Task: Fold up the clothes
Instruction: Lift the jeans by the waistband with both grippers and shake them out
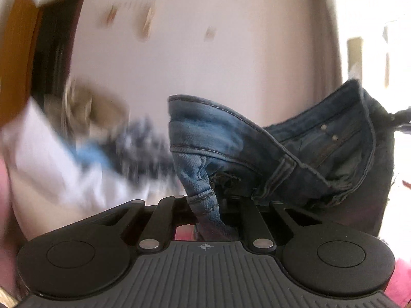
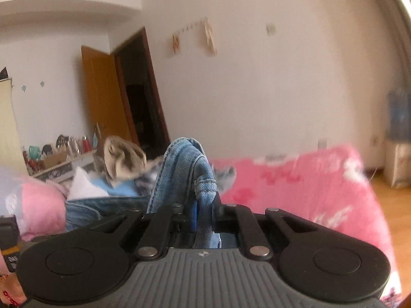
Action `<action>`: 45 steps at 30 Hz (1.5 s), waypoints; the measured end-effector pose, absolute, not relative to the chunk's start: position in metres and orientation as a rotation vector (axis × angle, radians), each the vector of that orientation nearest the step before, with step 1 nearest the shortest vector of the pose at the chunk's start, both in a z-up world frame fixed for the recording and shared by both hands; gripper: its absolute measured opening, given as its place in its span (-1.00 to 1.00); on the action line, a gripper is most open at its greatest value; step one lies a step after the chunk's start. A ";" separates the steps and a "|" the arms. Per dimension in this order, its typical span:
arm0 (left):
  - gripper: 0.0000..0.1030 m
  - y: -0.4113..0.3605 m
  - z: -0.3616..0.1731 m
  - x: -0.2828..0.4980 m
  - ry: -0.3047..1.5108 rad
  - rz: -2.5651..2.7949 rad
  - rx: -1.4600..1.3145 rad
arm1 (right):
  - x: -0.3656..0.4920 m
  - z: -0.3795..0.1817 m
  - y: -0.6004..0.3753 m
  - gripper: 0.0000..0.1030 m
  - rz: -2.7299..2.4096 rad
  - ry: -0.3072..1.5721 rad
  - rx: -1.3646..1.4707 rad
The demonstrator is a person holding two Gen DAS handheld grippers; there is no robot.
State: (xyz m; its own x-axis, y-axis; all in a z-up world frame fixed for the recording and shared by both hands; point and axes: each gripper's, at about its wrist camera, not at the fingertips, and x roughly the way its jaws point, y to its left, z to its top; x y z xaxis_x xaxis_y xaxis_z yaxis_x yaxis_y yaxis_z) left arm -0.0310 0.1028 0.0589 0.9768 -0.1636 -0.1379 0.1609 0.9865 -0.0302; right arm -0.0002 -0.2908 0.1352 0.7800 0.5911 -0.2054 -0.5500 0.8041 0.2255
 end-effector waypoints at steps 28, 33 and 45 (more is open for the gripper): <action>-0.83 0.104 0.311 -0.082 -0.156 -0.454 -0.044 | -0.211 0.372 -0.313 -0.80 0.420 -0.236 0.116; -0.83 0.072 0.263 0.048 0.072 -0.458 0.004 | -0.096 0.361 -0.328 -0.80 0.365 -0.037 0.093; -0.84 0.010 0.023 0.303 0.558 -0.320 -0.036 | 0.226 0.134 -0.345 -0.82 0.252 0.514 0.085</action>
